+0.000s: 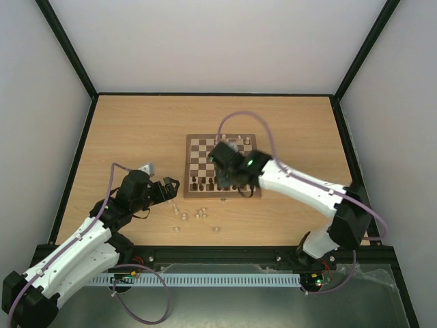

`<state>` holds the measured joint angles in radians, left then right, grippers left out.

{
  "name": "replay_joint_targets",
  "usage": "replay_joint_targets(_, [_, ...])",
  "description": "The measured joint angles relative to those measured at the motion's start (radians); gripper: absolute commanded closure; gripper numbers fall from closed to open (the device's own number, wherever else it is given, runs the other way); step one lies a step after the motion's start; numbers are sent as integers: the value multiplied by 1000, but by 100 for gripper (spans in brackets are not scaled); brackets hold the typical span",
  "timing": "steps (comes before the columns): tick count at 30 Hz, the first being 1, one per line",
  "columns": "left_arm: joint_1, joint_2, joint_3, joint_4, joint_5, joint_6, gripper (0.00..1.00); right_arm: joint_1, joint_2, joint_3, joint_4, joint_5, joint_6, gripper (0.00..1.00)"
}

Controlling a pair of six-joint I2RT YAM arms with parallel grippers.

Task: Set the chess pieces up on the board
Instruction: Pick up the chess piece at the center of the board, then place the chess piece on the chessboard.

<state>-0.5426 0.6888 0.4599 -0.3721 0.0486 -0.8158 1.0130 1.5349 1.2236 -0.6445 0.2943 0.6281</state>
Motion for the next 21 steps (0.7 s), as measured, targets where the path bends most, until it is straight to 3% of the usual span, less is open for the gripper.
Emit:
replay_joint_targets(6, [1, 12, 0, 8, 3, 5, 0, -264, 3, 251, -73, 53, -96, 94])
replay_joint_targets(13, [5, 28, 0, 14, 11, 16, 1, -431, 282, 498, -103, -7, -196, 94])
replay_joint_targets(21, [6, 28, 0, 14, 16, 25, 1, -527, 454, 509, -117, -72, -244, 94])
